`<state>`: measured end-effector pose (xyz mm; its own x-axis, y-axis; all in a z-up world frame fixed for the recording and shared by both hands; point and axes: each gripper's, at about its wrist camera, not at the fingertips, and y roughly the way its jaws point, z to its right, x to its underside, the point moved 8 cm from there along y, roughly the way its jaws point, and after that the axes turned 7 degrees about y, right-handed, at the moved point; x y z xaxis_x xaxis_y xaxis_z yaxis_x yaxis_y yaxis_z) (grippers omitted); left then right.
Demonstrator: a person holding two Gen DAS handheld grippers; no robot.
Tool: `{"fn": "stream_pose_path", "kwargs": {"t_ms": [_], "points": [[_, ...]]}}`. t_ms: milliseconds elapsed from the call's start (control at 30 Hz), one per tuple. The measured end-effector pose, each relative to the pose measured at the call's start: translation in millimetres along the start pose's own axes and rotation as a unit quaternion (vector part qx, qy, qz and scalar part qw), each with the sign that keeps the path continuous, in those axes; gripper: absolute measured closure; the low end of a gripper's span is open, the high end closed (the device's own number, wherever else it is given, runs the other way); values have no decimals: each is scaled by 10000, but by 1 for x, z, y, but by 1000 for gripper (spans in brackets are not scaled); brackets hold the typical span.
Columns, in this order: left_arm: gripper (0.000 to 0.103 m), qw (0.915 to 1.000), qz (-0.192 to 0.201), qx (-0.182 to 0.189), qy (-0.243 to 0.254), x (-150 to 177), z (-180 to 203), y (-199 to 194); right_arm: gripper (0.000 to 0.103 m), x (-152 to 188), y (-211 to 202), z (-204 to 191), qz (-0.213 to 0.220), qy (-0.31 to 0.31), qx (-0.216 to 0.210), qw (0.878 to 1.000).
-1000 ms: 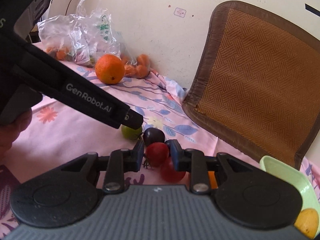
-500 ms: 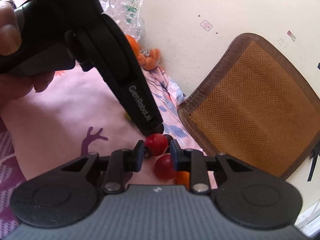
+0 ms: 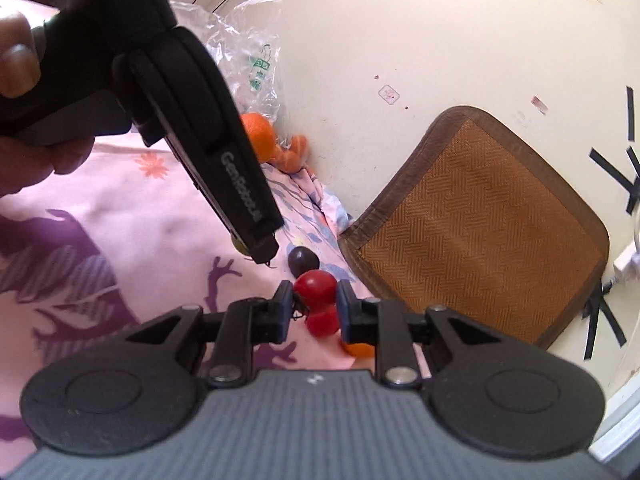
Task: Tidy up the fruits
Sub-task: 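Grasp a green lime with the left tool while the right tool grasps a red tomato, then carry the lime and the tomato in both tools toward the green basket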
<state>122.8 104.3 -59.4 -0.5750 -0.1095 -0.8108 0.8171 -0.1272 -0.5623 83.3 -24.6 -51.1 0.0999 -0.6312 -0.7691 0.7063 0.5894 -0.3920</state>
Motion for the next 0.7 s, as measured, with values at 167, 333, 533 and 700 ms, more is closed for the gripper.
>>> {"fn": "stream_pose_path", "kwargs": {"t_ms": [167, 333, 533, 700], "points": [[74, 9996, -79, 243, 122, 26, 33, -20, 77, 33, -46, 15, -320, 1066, -4, 9938], [74, 9986, -131, 317, 411, 43, 63, -26, 77, 61, -76, 34, -575, 2053, 87, 9770], [73, 9984, -72, 189, 528, 53, 74, -25, 77, 76, -78, 34, -627, 2791, -63, 9582], [70, 9977, -15, 67, 669, 55, 76, -26, 75, 80, -79, 30, -604, 2896, -69, 9552]]}}
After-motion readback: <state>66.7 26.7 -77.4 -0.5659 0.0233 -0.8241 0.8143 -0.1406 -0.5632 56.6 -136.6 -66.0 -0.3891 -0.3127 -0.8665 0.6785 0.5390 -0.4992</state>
